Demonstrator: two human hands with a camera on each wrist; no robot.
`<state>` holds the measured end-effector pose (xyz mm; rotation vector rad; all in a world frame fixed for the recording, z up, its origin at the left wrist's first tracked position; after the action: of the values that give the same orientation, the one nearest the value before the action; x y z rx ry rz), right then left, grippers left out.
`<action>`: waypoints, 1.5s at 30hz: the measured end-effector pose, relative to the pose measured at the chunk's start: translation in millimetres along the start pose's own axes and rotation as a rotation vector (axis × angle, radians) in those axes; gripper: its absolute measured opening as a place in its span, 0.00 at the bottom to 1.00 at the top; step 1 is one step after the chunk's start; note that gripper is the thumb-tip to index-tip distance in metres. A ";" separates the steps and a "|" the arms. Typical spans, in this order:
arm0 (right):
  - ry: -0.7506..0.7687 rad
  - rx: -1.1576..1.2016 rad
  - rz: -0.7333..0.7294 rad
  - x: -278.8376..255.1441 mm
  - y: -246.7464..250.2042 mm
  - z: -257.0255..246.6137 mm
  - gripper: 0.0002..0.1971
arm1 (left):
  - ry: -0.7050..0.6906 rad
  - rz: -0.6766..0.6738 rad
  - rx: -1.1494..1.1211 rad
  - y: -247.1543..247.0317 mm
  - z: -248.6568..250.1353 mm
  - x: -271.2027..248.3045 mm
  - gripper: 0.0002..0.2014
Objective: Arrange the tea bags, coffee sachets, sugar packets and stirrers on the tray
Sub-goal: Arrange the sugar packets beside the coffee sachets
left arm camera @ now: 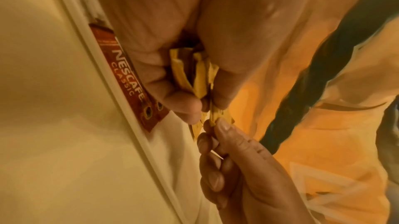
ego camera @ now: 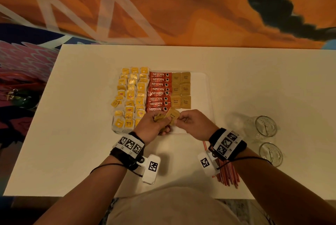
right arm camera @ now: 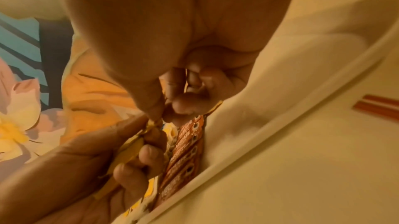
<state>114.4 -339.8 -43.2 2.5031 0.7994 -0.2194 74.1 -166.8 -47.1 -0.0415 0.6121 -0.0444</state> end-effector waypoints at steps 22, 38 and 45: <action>-0.103 -0.312 0.051 15.7 10.9 17.4 0.12 | 0.077 -0.010 -0.147 5.8 -3.8 -3.9 0.15; -0.230 -0.475 0.059 28.6 7.5 7.9 0.15 | 0.075 -0.007 -0.208 16.8 -9.3 -9.5 0.17; -0.238 -0.553 0.100 23.2 11.7 2.3 0.17 | 0.021 0.031 -0.035 13.7 -6.3 -13.9 0.06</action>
<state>140.1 -337.6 -47.2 1.9453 0.5437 -0.2207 59.5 -152.6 -45.0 -0.0652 0.6345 -0.0045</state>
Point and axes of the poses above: each hand's wrist, its own x-axis towards the middle knuckle, its own y-axis out of the back of the hand, z = x × y, the point moved 4 cm from there along x, towards the middle knuckle, and after that the axes turned 3 degrees about y, right-handed, at the moved point
